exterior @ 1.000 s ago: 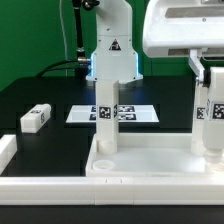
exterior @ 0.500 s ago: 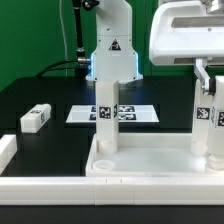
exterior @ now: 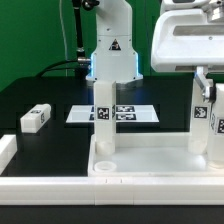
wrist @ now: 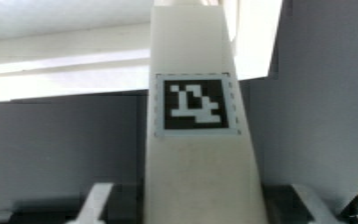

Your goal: Assemble desk

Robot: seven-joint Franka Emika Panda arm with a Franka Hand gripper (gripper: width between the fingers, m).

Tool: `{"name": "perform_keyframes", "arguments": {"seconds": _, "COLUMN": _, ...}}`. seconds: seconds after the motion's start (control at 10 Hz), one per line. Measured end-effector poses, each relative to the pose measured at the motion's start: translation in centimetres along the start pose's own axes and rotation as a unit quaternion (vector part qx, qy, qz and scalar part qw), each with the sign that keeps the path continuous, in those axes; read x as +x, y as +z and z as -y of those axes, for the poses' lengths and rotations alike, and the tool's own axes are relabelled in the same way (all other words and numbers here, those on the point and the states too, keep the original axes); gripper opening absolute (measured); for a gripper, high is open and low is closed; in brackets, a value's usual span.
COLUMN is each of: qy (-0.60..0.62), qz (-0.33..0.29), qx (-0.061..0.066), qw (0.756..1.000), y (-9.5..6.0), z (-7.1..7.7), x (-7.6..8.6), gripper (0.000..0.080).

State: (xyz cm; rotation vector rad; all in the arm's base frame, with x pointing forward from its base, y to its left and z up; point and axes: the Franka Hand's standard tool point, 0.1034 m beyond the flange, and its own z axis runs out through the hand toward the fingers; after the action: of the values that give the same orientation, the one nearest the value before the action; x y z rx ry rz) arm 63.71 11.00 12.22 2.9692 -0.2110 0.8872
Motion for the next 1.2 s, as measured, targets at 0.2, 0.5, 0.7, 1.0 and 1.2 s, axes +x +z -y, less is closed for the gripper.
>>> {"name": "perform_keyframes", "arguments": {"seconds": 0.2, "qy": -0.002, "qz": -0.005, "qx": 0.001, "qw": 1.000, "y": 0.34, "z": 0.20, "x": -0.27, "gripper": 0.0291}}
{"name": "perform_keyframes", "arguments": {"seconds": 0.5, "qy": -0.005, "qz": -0.005, "qx": 0.001, "qw": 1.000, "y": 0.34, "z": 0.15, "x": -0.26, "gripper": 0.0291}}
{"name": "perform_keyframes", "arguments": {"seconds": 0.7, "qy": -0.006, "qz": -0.005, "qx": 0.001, "qw": 1.000, "y": 0.35, "z": 0.09, "x": -0.25, "gripper": 0.0460}}
{"name": "perform_keyframes", "arguments": {"seconds": 1.0, "qy": -0.010, "qz": -0.005, "qx": 0.001, "qw": 1.000, "y": 0.35, "z": 0.09, "x": -0.25, "gripper": 0.0637}}
{"name": "perform_keyframes", "arguments": {"seconds": 1.2, "qy": -0.014, "qz": -0.005, "qx": 0.001, "qw": 1.000, "y": 0.35, "z": 0.09, "x": -0.25, "gripper": 0.0648}}
